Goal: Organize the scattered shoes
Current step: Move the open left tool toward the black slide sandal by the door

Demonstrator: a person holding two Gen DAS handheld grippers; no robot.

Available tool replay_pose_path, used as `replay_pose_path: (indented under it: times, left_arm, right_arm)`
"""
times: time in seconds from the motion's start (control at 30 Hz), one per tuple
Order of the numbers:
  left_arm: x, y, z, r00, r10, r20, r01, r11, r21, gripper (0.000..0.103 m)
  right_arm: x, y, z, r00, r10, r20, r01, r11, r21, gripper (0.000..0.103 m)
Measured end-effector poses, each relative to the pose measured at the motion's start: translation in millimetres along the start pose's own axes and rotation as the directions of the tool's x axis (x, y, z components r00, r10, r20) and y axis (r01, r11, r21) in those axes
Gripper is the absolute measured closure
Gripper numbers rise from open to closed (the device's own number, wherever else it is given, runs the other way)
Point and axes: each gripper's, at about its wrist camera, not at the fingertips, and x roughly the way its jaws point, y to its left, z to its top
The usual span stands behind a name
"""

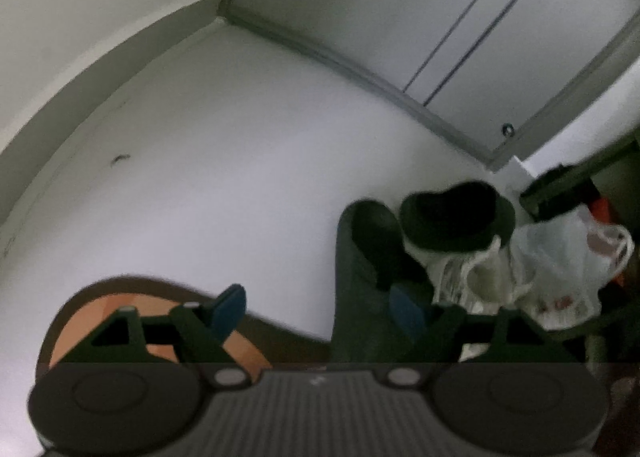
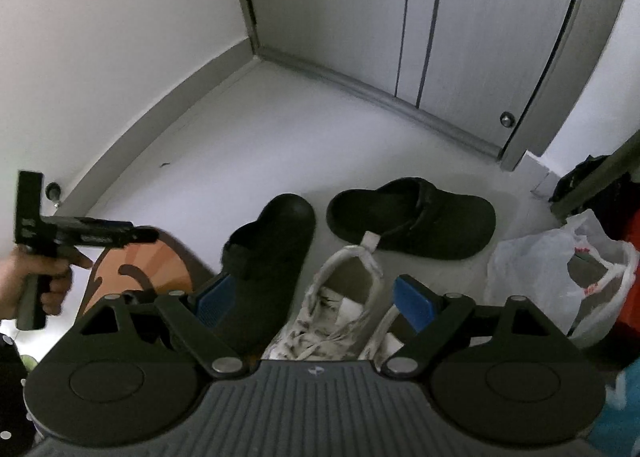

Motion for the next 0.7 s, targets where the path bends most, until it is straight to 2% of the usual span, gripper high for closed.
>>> replay_pose_path:
  times: [0.13, 0.27, 0.4, 0.47, 0.57, 0.7]
  left_arm:
    - [-7, -12, 25, 1.0, 0.011, 0.024, -0.01, 0.999, -0.054, 0.022]
    - [-14, -22, 37, 0.999, 0.012, 0.034, -0.007, 0.991, -0.131, 0.022]
    - [-39, -39, 40, 0.999, 0.028, 0.023, -0.024, 0.988, -0.154, 0.021]
    - [-52, -46, 41, 0.999, 0.031, 0.02, -0.027, 0.984, -0.176, 0.021]
    - [-67, -56, 44, 0.997, 0.051, 0.06, -0.039, 0.981, -0.19, 0.018]
    - [-51, -71, 48, 0.996, 0.03, 0.084, -0.013, 0.98, -0.197, 0.018]
  right_arm:
    - [8, -14, 17, 0.997, 0.071, 0.006, -0.071, 0.997, -0.003, 0.013]
    - [13, -19, 14, 0.993, 0.115, -0.021, -0.115, 0.993, 0.0, 0.013]
    - [20, -10, 11, 0.996, 0.07, -0.058, -0.073, 0.997, -0.038, 0.013]
    - [20, -13, 12, 0.994, 0.085, -0.062, -0.085, 0.996, -0.001, 0.013]
    - [15, -21, 15, 0.991, 0.124, -0.043, -0.121, 0.991, 0.059, 0.013]
    - [12, -27, 18, 0.996, 0.089, -0.028, -0.087, 0.993, 0.075, 0.013]
